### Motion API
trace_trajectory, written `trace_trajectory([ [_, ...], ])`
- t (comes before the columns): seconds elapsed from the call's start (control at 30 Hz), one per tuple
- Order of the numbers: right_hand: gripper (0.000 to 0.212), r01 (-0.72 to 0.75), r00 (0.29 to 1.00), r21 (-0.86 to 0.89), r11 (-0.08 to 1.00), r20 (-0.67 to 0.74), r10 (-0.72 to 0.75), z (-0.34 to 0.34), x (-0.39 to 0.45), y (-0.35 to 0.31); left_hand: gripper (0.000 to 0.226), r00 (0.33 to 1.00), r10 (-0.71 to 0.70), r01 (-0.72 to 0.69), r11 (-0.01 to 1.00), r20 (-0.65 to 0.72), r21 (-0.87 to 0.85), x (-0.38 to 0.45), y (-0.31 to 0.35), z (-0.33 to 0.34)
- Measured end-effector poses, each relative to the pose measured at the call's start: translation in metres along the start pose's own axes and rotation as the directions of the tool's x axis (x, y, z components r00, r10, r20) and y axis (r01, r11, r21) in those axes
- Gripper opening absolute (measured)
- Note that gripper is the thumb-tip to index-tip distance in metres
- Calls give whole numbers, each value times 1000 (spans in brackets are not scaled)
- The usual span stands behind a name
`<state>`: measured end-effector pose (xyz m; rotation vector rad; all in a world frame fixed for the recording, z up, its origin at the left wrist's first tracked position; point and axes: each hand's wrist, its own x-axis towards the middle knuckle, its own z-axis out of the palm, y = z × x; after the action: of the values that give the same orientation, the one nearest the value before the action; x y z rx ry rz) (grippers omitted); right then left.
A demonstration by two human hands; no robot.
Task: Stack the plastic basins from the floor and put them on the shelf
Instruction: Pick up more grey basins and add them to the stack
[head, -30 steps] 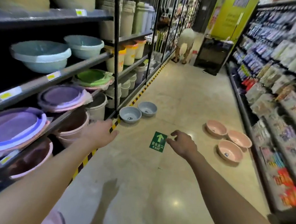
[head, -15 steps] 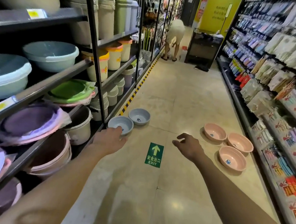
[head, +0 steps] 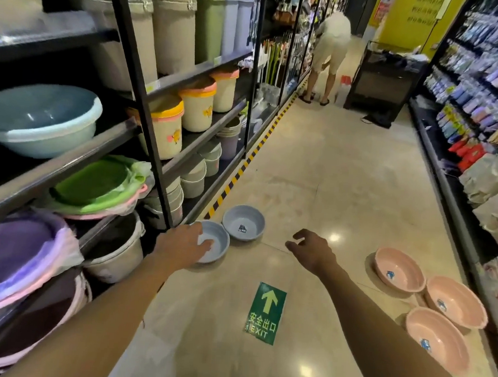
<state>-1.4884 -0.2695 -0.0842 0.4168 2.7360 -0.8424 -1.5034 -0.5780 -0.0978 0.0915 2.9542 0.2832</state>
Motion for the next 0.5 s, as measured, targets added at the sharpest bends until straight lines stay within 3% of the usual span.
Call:
trace_trajectory([
  [0.13, 48, 5, 1000, -17, 1000, 24, -4, -13, 85, -17, 36, 1000, -22, 22, 999, 3, -25, 77, 0, -1],
  [0.5, 48, -133, 986, -83, 988, 86, 140, -19, 339, -40, 48, 991, -5, 17, 996, 137, -91, 361, 6, 38],
])
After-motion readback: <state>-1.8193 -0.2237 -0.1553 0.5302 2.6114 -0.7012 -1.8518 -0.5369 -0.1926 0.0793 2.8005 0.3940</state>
